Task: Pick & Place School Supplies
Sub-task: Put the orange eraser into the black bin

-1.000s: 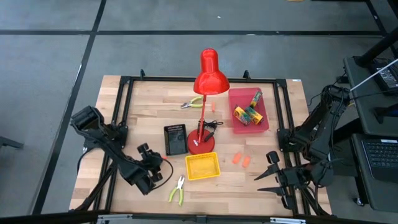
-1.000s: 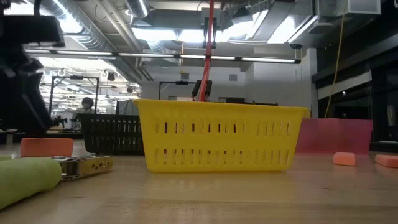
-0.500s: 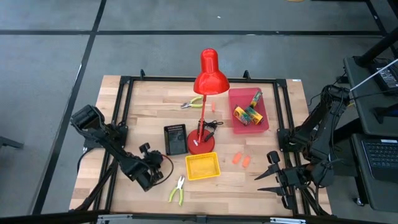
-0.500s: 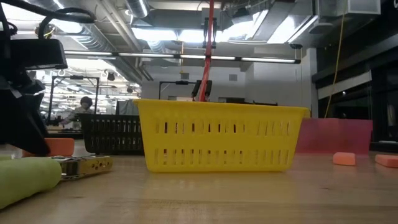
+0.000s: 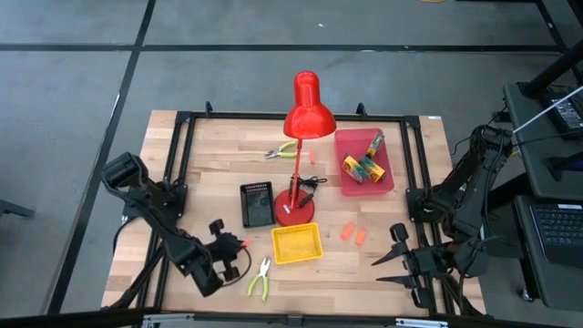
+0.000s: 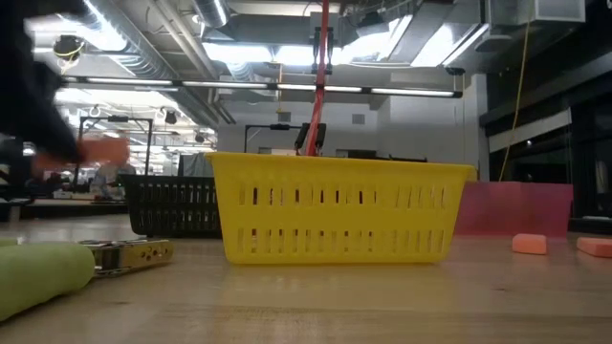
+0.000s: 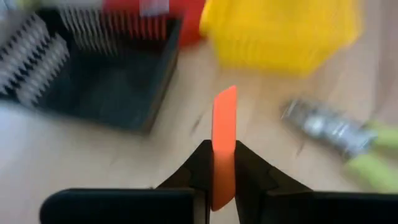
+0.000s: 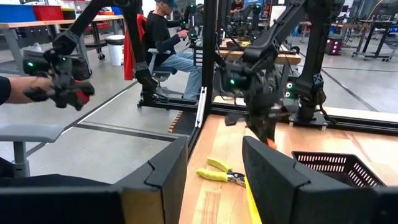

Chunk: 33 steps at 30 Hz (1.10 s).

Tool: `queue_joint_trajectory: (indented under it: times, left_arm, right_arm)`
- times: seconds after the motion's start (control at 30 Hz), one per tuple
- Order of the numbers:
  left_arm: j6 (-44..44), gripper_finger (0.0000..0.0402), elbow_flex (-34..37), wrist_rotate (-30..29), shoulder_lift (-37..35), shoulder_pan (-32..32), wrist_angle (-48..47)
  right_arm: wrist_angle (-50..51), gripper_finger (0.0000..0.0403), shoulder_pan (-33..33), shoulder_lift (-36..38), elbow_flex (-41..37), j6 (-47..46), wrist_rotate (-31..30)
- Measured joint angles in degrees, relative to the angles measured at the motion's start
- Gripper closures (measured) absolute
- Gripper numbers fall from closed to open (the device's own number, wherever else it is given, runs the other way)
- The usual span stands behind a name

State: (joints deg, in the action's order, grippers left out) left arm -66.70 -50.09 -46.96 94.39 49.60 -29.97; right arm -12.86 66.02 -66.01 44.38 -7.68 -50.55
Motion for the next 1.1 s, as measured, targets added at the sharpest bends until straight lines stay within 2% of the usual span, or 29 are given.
queue_joint_trajectory:
  times: [0.13,0.2,0.33,0.5,0.67,0.8,0.9,1.0,1.1]
  left_arm:
    - [3.4,0.0372,-3.2,-13.4,0.0,-1.3,0.0]
    - [3.4,0.0372,-3.7,-16.2,0.0,-3.9,-0.1]
    - [3.0,0.0372,-3.7,-12.9,0.0,-12.2,-1.2]
    - [5.9,0.0372,-3.7,-12.3,0.0,-21.0,-1.3]
    - [8.7,0.0370,-3.7,-6.1,0.0,-26.9,-1.6]
    - [8.8,0.0356,-3.7,-4.9,0.0,-28.7,-2.4]
    - [5.0,0.0353,-3.6,-3.6,0.0,-29.0,-6.0]
    - [-0.4,0.0344,-3.6,-4.9,0.0,-27.9,-9.1]
    - [-1.9,0.0324,-3.6,-7.3,0.0,-25.7,-9.1]
  right_arm:
    - [-0.2,0.0243,0.0,-0.1,0.0,0.2,0.0]
    - [-0.2,0.0243,0.0,-0.1,0.0,0.2,0.0]
    - [-0.2,0.0243,0.0,-0.2,0.0,0.4,-0.7]
    - [-0.2,0.0243,0.0,-0.2,0.0,0.6,-0.9]
    - [1.8,0.0243,0.0,-0.2,0.0,-1.3,-2.3]
    - [5.4,0.0243,0.0,-0.2,0.0,-5.5,-4.9]
    - [8.1,0.0243,0.0,-0.2,0.0,-9.8,-5.2]
    - [9.5,0.0243,0.5,-0.2,0.0,-12.3,-6.1]
    - [10.2,0.0243,1.0,-0.2,0.0,-12.9,-7.5]
